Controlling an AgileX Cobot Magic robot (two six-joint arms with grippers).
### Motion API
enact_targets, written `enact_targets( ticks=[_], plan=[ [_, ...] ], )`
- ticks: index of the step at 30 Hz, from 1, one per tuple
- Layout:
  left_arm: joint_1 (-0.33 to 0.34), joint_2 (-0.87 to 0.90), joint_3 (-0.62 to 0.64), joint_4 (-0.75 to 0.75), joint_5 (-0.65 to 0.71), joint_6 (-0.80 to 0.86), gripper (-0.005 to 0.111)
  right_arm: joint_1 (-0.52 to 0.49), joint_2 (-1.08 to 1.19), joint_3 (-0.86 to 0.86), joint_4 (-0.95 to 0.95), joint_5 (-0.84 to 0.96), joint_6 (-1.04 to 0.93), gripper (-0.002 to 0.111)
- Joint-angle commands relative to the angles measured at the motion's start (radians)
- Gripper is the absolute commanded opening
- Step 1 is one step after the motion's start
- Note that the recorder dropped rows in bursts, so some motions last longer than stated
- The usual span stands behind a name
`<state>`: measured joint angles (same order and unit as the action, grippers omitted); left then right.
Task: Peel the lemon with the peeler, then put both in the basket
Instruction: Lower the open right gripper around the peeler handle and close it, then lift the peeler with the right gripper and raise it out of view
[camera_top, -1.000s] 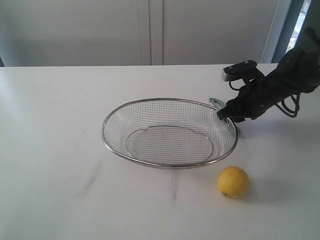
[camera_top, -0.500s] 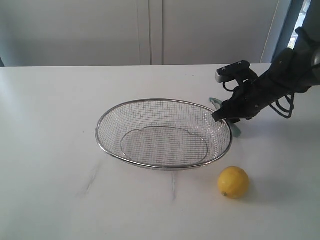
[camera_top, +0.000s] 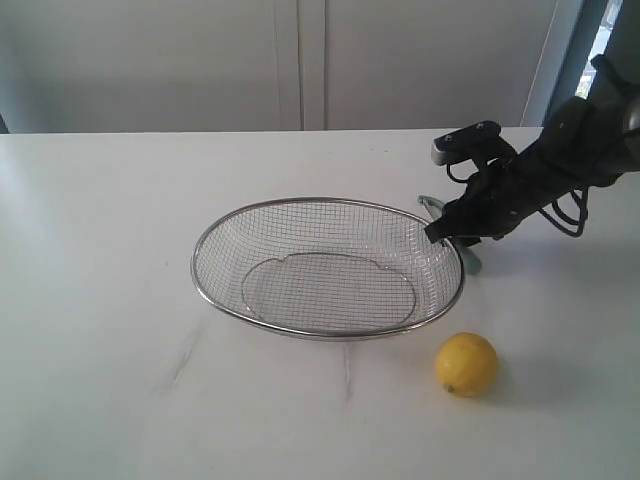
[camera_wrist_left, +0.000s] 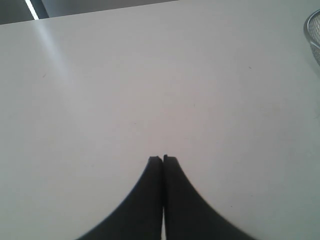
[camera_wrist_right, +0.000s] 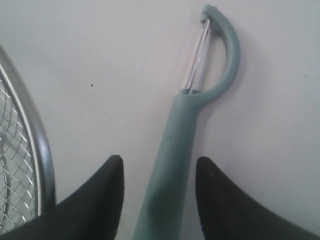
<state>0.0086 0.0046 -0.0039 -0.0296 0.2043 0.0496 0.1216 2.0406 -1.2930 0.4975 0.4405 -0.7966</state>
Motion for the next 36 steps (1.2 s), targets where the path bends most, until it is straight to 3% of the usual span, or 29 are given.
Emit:
enact_targets(
  ticks=[1, 11, 20, 23, 27, 30, 36],
  plan=[
    [0.000, -0.005, 0.004, 0.001, -0.001, 0.000, 0.000, 0.001, 0.026, -0.002, -0.002, -0.001, -0.009, 0.044],
    [0.000, -0.005, 0.004, 0.001, -0.001, 0.000, 0.000, 0.001, 0.038, -0.002, -0.002, -0.003, -0.007, 0.044],
    [0.000, -0.005, 0.004, 0.001, -0.001, 0.000, 0.000, 0.001, 0.045, -0.002, -0.006, 0.001, 0.001, 0.034],
    [0.000, -0.005, 0.004, 0.001, -0.001, 0.000, 0.000, 0.001, 0.045, -0.002, -0.059, 0.001, 0.053, 0.026],
    [0.000, -0.005, 0.004, 0.001, -0.001, 0.000, 0.000, 0.001, 0.045, -0.002, -0.206, 0.000, 0.212, 0.000],
    [0.000, -0.005, 0.004, 0.001, -0.001, 0.000, 0.000, -0.002, 0.030, -0.022, -0.289, 0.015, 0.358, 0.000],
    [0.000, -0.005, 0.004, 0.001, -0.001, 0.000, 0.000, -0.002, -0.055, -0.044, -0.296, 0.063, 0.375, 0.000]
  ],
)
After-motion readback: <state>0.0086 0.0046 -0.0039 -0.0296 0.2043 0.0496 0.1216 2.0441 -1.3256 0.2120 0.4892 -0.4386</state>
